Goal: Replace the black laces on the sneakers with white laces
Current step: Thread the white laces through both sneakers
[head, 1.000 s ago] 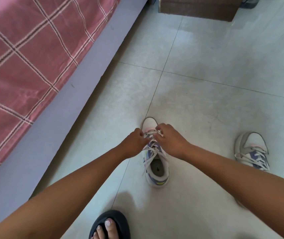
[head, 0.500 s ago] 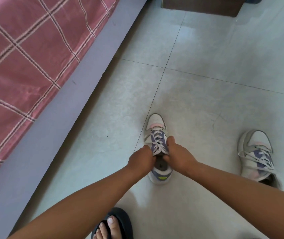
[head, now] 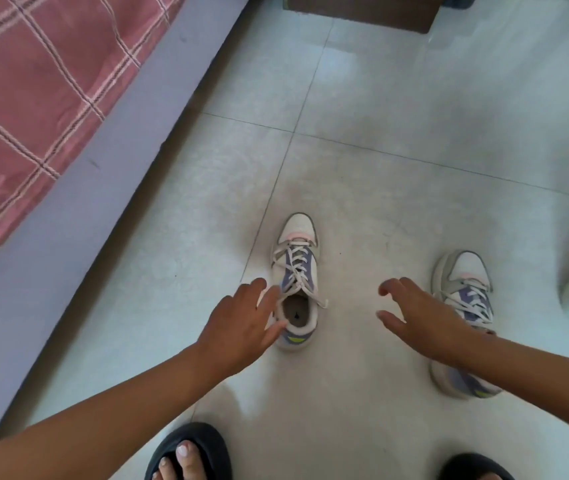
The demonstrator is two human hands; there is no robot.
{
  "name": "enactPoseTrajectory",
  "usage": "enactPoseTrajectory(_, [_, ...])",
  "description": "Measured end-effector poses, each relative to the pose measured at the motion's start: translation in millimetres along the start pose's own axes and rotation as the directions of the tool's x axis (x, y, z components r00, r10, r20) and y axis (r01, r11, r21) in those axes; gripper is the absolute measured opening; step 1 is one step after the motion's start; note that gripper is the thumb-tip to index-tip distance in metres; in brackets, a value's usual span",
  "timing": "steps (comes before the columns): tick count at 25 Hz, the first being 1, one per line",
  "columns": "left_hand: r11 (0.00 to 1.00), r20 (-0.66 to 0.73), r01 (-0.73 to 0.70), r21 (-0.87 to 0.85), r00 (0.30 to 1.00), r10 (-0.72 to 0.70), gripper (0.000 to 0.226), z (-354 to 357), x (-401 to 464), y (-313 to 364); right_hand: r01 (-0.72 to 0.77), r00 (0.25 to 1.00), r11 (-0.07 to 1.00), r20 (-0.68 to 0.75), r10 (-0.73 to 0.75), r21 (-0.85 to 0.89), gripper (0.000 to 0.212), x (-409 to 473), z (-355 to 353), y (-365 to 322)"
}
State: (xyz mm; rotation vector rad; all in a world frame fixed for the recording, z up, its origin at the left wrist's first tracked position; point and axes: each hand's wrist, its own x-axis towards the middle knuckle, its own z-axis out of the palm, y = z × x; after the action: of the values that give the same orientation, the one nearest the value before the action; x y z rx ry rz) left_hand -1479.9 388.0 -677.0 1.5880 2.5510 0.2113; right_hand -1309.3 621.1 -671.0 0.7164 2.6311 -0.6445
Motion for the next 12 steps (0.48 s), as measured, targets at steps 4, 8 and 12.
enactPoseTrajectory(4, [0.975, 0.112, 0.020, -0.223, 0.994, 0.006, 0.058, 24, -28, 17, -0.216, 0.975, 0.865, -0.049, 0.217, -0.453, 0.042, -75, -6, 57])
enactPoseTrajectory(8, [0.863, 0.218, 0.209, -0.460, 0.969, -0.118, 0.036, 47, -6, 26, -0.287, 0.955, 0.924, -0.155, 0.254, -0.251, 0.029, -103, 24, 64])
enactPoseTrajectory(12, [0.843, 0.192, 0.205, -0.498, 0.974, -0.124, 0.023, 45, 11, 30, -0.330, 0.906, 0.943, -0.294, 0.305, -0.040, 0.019, -81, 29, 59])
